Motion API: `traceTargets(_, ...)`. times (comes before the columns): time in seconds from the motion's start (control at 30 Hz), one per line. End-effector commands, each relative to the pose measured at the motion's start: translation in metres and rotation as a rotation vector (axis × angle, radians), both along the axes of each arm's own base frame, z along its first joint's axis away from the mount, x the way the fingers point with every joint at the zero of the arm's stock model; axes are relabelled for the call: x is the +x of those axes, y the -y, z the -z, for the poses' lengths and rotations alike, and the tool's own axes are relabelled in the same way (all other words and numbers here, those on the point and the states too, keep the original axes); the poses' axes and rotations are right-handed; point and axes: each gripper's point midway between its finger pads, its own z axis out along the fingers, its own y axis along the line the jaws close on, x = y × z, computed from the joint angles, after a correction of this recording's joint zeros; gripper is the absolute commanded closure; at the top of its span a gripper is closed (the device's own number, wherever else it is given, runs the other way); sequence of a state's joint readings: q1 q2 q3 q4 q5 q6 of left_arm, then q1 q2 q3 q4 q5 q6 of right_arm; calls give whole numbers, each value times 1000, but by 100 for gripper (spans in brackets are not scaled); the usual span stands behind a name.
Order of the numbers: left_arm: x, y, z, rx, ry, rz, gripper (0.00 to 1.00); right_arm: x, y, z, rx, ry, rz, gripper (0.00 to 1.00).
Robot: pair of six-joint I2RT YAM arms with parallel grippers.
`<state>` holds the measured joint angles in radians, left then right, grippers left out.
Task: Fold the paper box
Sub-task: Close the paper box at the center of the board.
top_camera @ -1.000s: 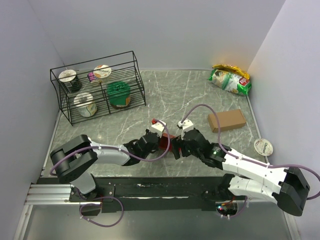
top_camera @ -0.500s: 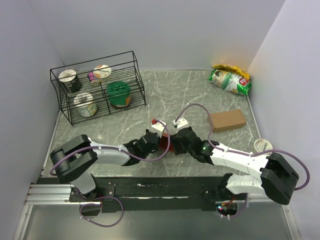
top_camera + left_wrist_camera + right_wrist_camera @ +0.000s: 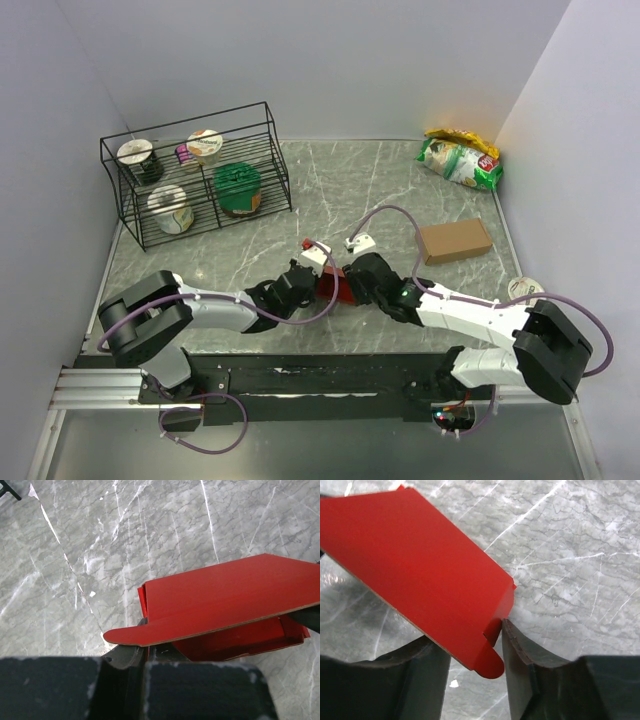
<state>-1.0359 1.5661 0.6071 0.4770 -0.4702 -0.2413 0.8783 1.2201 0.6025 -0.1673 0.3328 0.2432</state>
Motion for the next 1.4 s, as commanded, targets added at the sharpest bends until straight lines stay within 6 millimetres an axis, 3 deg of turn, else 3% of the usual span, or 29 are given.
traceTargets(0.0,-25,4,23,46,-66,89,99,23,-32,-37,167,66,54,53)
traceTargets(0.4,-40,16,31,3,-97,126,99,35,-58,-47,279,33,97,72)
traceTargets(0.73,-46,17,34,0,-101,137,99,39,-63,-51,327,4,139,87)
traceTargets(0.9,-47,18,37,-13,-106,140,99,42,-72,-56,341,5,116,89)
traceTargets(1.13,-51,17,38,-37,-104,155,99,45,-80,-40,302,-28,108,99)
traceTargets(1.37,-52,19,36,-61,-91,171,99,41,-93,-40,301,-28,114,100)
